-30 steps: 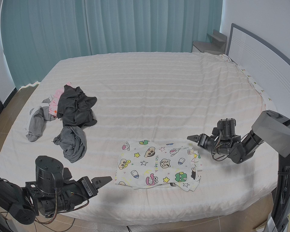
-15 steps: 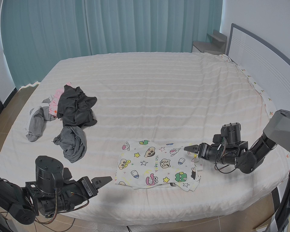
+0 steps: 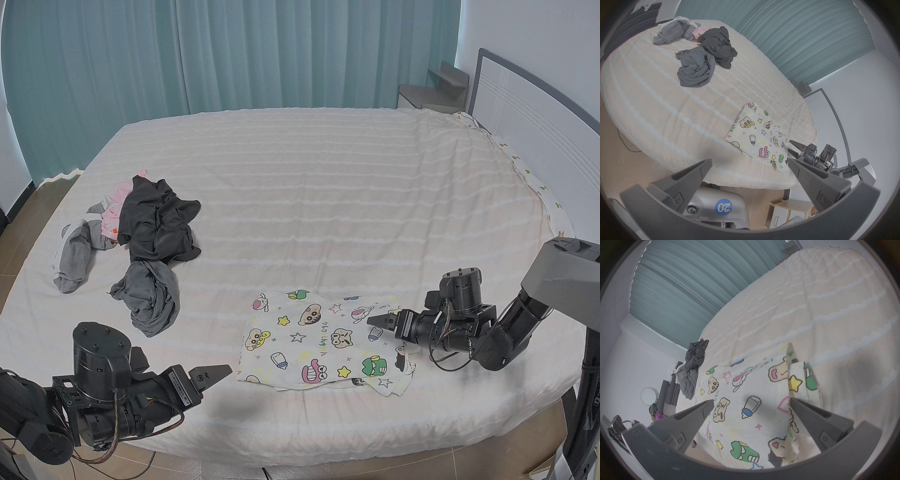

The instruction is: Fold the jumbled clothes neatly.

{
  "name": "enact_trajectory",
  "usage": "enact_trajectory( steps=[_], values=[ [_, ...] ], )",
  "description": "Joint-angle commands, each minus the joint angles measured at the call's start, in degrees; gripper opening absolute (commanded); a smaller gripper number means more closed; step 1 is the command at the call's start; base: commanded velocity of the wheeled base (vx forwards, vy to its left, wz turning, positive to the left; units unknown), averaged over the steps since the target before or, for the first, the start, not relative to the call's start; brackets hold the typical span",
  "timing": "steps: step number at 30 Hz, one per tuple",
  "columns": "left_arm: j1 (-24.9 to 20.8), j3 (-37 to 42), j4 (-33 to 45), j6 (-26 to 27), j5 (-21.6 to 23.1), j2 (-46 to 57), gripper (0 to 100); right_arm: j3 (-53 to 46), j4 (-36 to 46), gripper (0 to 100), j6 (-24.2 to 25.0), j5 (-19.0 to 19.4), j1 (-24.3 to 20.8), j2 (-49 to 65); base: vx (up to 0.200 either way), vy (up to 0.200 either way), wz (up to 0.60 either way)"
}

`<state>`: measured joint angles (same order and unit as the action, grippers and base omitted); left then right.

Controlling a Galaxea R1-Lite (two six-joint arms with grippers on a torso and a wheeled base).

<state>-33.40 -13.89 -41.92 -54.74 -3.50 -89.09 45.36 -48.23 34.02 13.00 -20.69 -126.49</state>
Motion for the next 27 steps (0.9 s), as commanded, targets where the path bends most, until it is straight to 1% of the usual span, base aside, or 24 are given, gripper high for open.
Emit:
enact_trajectory(
  steps=[1,2,3,10,22,27],
  values=[
    [0.0,0.0,0.0,0.0,0.0,0.0,100,0.0,-0.3,100,0.1,0.0,-0.8,-2.1,0.000,0.000,0.00],
    [0.0,0.0,0.0,0.0,0.0,0.1,100,0.0,-0.3,100,0.1,0.0,-1.0,-2.1,0.000,0.000,0.00],
    [0.0,0.0,0.0,0.0,0.0,0.0,100,0.0,-0.3,0,0.1,0.0,-1.0,-2.1,0.000,0.000,0.00],
    [0.0,0.0,0.0,0.0,0.0,0.1,100,-0.6,-0.2,0,0.3,-0.1,-1.1,-1.7,0.000,0.000,0.00],
    [0.0,0.0,0.0,0.0,0.0,0.0,100,-3.8,-0.2,0,-0.1,-0.1,2.4,1.1,0.000,0.000,0.00],
    [0.0,0.0,0.0,0.0,0.0,0.0,100,-4.5,-0.2,0,-0.1,0.1,2.8,1.2,0.000,0.000,0.00]
  ],
)
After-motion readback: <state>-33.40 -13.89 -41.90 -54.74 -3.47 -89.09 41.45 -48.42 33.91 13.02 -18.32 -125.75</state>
